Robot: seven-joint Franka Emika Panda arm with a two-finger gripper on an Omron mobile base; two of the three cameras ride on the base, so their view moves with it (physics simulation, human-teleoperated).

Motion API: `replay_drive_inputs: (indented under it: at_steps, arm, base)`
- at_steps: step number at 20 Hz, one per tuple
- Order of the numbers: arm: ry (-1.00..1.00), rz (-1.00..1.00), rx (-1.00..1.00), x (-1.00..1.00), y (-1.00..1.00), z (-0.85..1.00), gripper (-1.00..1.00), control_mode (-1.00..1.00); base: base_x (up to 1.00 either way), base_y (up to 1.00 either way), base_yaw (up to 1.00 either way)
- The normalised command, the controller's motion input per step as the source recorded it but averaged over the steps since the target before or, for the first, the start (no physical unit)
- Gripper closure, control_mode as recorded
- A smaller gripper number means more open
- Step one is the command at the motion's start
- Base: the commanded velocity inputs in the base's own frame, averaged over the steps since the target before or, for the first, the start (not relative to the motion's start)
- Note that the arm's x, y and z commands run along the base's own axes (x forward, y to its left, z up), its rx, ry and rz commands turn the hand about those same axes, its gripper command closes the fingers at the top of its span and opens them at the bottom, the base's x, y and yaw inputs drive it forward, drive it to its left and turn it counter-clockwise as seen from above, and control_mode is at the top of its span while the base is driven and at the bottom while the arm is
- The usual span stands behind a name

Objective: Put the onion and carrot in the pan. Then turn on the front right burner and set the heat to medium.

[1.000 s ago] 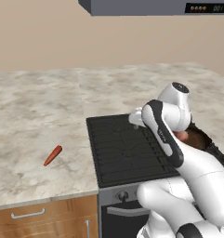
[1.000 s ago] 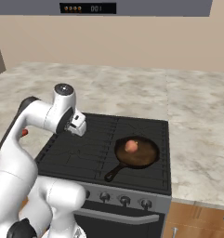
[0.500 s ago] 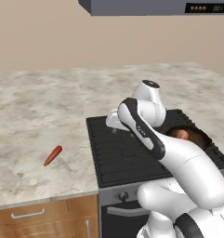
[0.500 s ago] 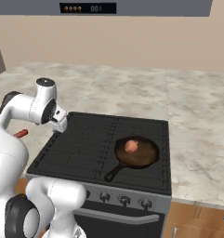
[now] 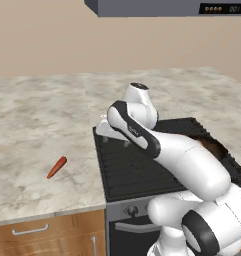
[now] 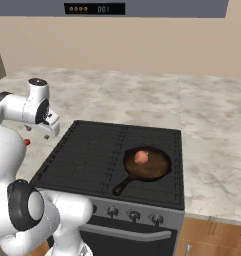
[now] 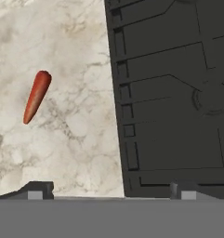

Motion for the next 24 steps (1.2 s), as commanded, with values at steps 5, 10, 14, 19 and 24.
replay_drive_inputs:
  at_steps: [5, 10, 14, 19, 24]
  arm:
    - [0.1, 0.0, -0.03, 0.28, 0.57, -0.1, -1.0, -1.0]
    - [0.11, 0.0, -0.06, 0.28, 0.57, -0.28, -1.0, -1.0]
    - [0.06, 0.0, -0.04, 0.27, 0.55, -0.27, -1.0, -1.0]
    - [0.05, 0.01, -0.05, 0.28, 0.49, -0.33, -1.0, -1.0]
    - [0.0, 0.01, -0.04, 0.25, 0.43, -0.42, -1.0, -1.0]
  base:
    - [0.0, 0.0, 0.0]
    - [0.0, 0.0, 0.0]
    - [0.0, 0.0, 0.0]
    - [0.0, 0.0, 0.0]
    - [0.0, 0.0, 0.0]
